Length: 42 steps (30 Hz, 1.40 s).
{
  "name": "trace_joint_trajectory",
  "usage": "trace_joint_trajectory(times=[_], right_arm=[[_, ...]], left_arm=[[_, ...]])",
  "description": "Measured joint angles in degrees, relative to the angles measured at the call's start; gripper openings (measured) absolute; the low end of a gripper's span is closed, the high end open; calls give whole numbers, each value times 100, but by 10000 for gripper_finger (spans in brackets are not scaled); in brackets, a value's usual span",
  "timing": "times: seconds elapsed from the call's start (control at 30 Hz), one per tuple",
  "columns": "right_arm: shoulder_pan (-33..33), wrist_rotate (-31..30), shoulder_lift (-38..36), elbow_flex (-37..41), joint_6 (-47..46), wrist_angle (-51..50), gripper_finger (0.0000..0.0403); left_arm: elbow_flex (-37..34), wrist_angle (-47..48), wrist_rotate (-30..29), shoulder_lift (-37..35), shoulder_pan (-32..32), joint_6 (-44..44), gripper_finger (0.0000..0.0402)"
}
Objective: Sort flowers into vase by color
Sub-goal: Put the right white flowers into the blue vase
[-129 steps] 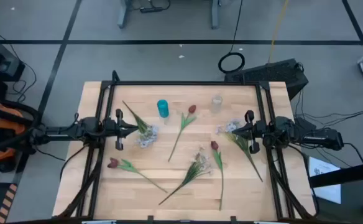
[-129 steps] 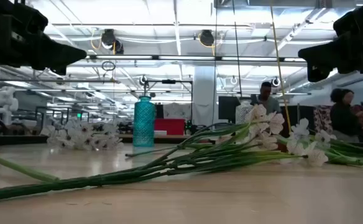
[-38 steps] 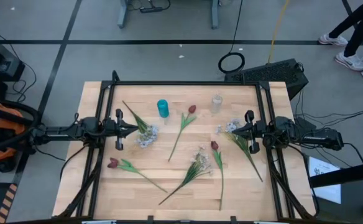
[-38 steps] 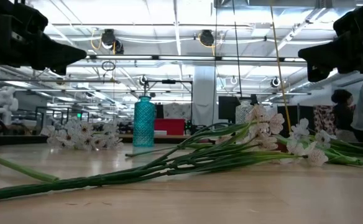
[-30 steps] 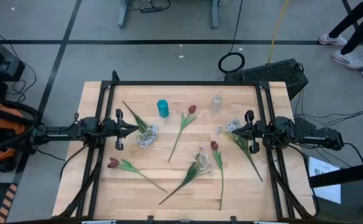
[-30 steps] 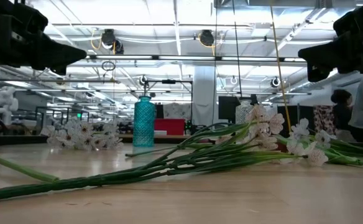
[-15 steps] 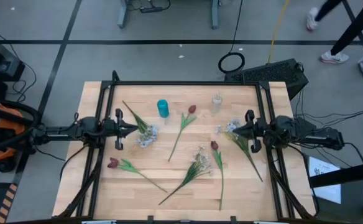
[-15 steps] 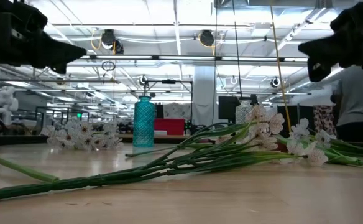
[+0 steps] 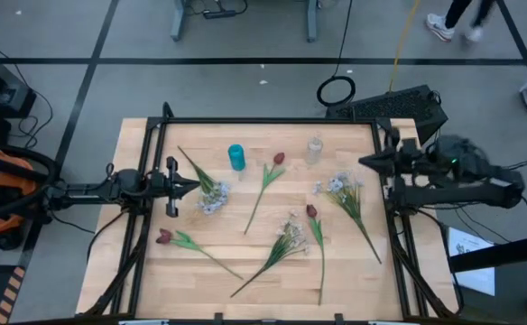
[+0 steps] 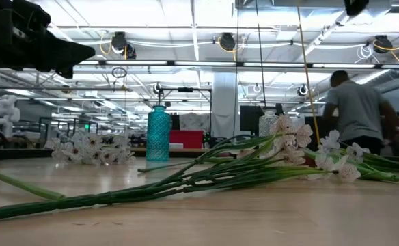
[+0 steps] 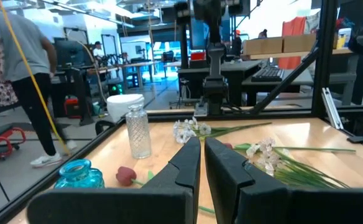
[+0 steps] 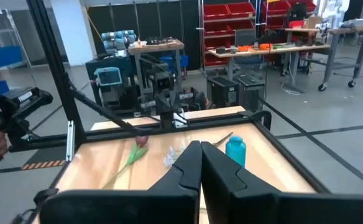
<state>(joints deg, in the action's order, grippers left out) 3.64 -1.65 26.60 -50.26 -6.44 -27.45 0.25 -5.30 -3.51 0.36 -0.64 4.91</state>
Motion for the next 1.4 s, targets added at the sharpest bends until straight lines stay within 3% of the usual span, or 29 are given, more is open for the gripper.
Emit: trace_joint_trajectory(times=[0.27, 0.47, 0.77, 0.93, 1.13, 1.23, 1.4], right_arm=[[0, -6, 1524, -2467, 190, -1247, 0], [0, 7, 2333, -3416, 263, -1453, 0], [0, 0, 2917, -3442, 294, -1784, 0], [0, -2, 3067, -3093, 463, -1515, 0], [0, -4, 3062, -2634, 508, -1104, 0], [0, -4, 3074, -2508, 474, -1071, 0], [0, -22, 3065, -2396, 458, -1035, 0]], left_arm=[[2, -28, 0, 0, 0, 2, 32], [0, -26, 0, 0, 0, 1, 32], [0, -26, -10, 0, 2, 5, 32], [0, -22, -790, 0, -2, -91, 32], [113, -55, -881, 19, -2, -387, 32], [642, 31, -922, 184, 0, -454, 31], [2100, 1091, -1271, 1077, 0, -264, 20]])
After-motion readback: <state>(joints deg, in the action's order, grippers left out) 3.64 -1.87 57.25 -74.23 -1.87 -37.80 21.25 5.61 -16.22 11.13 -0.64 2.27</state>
